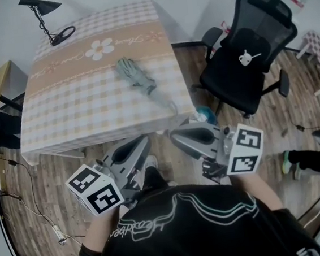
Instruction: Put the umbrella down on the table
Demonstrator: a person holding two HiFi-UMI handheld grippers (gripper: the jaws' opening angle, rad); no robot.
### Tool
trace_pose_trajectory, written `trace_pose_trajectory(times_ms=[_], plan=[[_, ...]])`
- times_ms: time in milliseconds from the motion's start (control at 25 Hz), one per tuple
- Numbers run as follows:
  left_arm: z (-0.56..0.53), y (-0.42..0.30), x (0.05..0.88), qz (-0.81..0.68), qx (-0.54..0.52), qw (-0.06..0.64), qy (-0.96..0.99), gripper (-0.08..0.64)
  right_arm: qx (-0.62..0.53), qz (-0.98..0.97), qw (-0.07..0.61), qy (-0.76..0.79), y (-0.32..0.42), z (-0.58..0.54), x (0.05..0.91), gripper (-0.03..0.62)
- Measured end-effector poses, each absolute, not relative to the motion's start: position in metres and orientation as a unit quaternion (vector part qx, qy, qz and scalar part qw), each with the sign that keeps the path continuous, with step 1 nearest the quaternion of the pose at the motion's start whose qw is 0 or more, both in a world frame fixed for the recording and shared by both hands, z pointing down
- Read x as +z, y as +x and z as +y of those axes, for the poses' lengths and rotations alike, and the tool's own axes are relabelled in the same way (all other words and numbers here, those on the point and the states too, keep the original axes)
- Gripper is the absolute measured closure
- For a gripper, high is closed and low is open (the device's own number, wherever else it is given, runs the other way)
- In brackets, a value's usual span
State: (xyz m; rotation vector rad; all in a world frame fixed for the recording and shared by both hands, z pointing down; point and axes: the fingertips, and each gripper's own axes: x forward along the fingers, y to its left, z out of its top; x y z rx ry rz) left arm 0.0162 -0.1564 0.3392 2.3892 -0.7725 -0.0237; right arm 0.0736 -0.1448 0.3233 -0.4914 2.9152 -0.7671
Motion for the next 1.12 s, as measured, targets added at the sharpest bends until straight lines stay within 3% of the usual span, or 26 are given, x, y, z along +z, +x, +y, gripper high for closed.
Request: trace_pose_trajectory(times_ms=[400, 1120], plan=[[-0.111, 0.056, 0.329, -0.266, -0.010, 0.287, 0.920, 0.563, -0.224, 0.955, 0.037, -0.192, 0.110, -0.097, 0.322, 0.580], [-0.083, 0.059, 0.312, -0.275, -0.009, 0.257, 0.926, 0.563, -0.197, 0.962, 0.031, -0.185, 0.110, -0.070, 0.308, 0.580]])
